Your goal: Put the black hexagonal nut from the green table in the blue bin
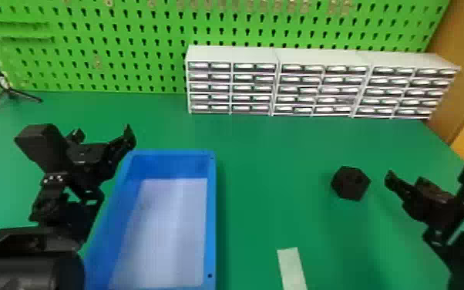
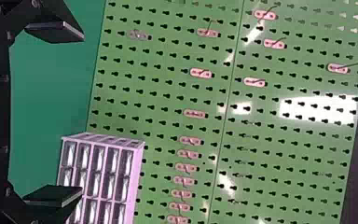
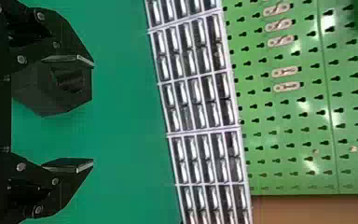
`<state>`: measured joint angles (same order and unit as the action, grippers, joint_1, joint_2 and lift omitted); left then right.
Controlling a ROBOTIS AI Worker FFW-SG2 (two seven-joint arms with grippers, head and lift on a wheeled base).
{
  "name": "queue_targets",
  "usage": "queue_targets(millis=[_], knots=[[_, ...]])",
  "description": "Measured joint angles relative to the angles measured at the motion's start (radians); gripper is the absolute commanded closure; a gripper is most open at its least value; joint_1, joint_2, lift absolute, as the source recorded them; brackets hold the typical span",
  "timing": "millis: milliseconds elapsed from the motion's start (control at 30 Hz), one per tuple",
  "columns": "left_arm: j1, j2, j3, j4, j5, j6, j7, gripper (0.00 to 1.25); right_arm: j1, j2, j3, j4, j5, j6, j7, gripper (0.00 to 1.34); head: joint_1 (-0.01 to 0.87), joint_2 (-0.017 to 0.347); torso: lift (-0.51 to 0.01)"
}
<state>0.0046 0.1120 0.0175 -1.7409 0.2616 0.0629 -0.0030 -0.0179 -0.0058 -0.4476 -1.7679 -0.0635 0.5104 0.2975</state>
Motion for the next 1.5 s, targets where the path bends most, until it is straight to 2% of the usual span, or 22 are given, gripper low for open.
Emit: queue_targets(millis=[200,567,800,1000,1233,1500], knots=[[0.000,0.000,0.001,-0.001,0.000,0.000,0.000,0.13,-0.005,-0.012,0.001,-0.094,0.010,0.185,-0.047,0.51,0.692,0.008,-0.097],[0.000,0.000,0.003,-0.004,-0.001,0.001,0.000,0.13,-0.018,-0.088,0.009,-0.228,-0.040,0.484,-0.066,0.51,0.692,0.008,-0.097],[0.001,0.000,0.007,-0.009,-0.003,0.003,0.000,0.13,-0.031,-0.104,0.009,-0.302,-0.033,0.654,-0.066,0.51,0.692,0.008,-0.097],[0.001,0.000,0.009,-0.012,-0.004,0.005,0.000,0.13,-0.048,-0.116,0.014,-0.384,0.017,0.822,-0.066,0.51,0.692,0.008,-0.097],[0.001,0.000,0.011,-0.014,-0.004,0.006,0.000,0.13,-0.066,-0.142,0.014,-0.457,0.049,1.006,-0.065,0.51,0.692,0.008,-0.097],[0.002,0.000,0.014,-0.018,-0.004,0.007,0.000,0.13,-0.071,-0.179,0.031,-0.515,0.050,1.056,-0.064,0.51,0.692,0.008,-0.097]])
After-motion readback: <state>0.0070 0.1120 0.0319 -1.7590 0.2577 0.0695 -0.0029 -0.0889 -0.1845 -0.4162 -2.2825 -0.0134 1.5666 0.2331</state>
